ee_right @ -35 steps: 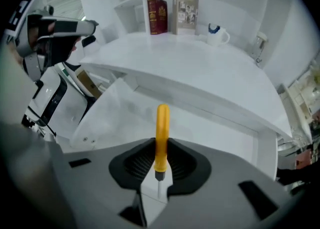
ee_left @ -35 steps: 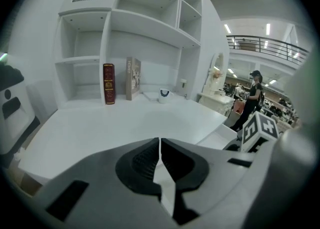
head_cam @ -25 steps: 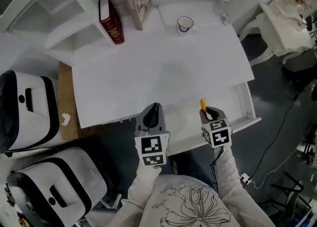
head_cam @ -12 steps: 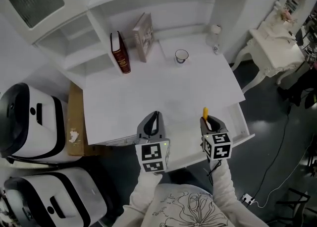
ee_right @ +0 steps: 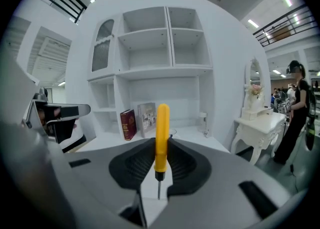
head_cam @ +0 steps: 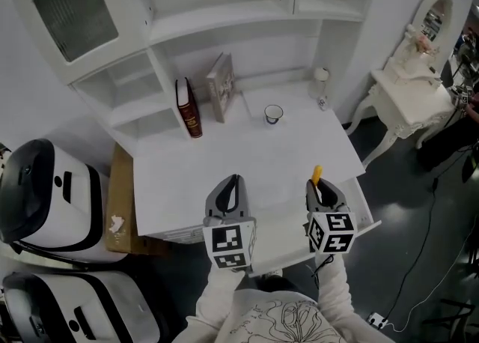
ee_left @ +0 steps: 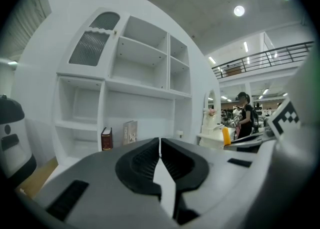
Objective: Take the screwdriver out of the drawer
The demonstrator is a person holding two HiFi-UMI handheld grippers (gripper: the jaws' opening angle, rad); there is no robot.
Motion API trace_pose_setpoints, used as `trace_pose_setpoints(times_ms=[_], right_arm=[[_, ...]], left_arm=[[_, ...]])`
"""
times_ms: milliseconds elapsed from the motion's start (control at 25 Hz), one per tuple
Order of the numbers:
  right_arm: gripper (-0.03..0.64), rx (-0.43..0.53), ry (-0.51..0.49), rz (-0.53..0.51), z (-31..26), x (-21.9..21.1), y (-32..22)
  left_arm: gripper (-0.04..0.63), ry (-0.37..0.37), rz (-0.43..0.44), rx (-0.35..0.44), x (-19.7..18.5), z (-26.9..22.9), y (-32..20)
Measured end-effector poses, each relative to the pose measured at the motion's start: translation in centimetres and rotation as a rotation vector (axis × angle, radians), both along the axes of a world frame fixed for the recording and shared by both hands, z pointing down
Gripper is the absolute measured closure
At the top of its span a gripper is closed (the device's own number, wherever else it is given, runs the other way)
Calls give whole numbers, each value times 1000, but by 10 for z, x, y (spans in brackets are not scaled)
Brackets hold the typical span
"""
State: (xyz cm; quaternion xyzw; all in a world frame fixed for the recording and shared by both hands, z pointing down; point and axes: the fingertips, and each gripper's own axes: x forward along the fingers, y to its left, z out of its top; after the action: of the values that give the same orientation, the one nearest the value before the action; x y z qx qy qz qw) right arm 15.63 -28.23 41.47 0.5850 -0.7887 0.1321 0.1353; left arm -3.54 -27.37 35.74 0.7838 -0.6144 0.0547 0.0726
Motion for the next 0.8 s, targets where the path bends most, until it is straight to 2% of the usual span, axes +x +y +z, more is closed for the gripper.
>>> trace_pose_setpoints(times_ms=[360, 800], right_arm=[[546, 126, -36, 12, -45, 2, 3], [546, 191, -60, 4, -61, 0, 13]], left_arm=[[583, 0, -16, 69, -2, -29, 7], [583, 0, -34, 83, -1, -34, 19]])
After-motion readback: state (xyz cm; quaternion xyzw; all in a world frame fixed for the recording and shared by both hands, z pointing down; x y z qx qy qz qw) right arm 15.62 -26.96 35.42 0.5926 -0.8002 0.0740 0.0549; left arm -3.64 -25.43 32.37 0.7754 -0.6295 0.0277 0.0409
